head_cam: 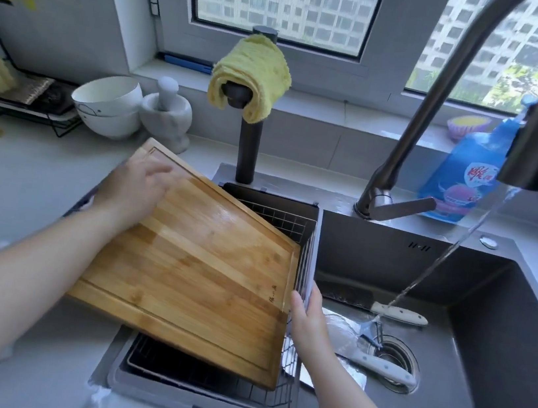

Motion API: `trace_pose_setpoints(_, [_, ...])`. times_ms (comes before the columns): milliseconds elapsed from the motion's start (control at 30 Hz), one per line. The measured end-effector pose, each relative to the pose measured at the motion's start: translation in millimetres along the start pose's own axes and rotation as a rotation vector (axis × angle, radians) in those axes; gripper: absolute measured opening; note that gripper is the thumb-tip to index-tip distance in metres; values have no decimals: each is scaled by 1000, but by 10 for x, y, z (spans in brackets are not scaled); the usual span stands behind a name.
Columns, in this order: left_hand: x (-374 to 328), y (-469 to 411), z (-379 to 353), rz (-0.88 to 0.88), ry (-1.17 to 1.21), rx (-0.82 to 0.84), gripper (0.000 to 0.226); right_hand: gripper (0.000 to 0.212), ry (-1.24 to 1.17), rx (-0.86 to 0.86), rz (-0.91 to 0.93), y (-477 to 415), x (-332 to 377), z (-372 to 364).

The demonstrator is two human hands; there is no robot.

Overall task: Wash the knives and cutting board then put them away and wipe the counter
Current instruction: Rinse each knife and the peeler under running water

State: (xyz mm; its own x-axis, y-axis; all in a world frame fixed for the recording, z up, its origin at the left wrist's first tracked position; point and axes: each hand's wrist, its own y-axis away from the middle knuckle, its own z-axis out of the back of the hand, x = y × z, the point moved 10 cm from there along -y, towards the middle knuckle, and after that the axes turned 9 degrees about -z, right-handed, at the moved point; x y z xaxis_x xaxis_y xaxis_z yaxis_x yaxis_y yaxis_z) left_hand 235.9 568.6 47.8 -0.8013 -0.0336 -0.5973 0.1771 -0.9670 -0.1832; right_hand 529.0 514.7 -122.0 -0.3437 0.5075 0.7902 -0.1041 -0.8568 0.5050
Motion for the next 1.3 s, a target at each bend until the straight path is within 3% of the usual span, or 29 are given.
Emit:
trace_pose_setpoints(167, [-675,689,-905,-155,83,404,29,54,31,129,-35,73,-180,230])
trace_pose_setpoints(300, [-962,1159,-1662,-172,98,592,30,45,145,51,-159,-34,-605,964])
trace_pose_setpoints(533, [-1467,1188,-2374,-176,-65,464,57,37,598,99,-323,-215,-1338,1753])
trace_pose_setpoints(633, [-1454,1231,-2533,-198,-217,463,60,40,805,211,-331,-315,-1546,1751])
trace_pose_setpoints(800, [-1405,1182,-2558,-204,-233,413,56,53,1138,409,-321,-479,-1766,1557])
trace_pose_setpoints(933, [-1427,1134,-2554,-365,-278,274,61,53,1439,514,-239,-556,-1914,1355])
trace_pose_setpoints(1033, [-1400,1122,-2554,-380,-279,234,48,56,1547,484,-154,-608,-1979,1241])
trace_pose_setpoints(1300, [-1402,1097,-2540,-375,-239,220,48,51,1700,551,-41,-563,-1984,1129])
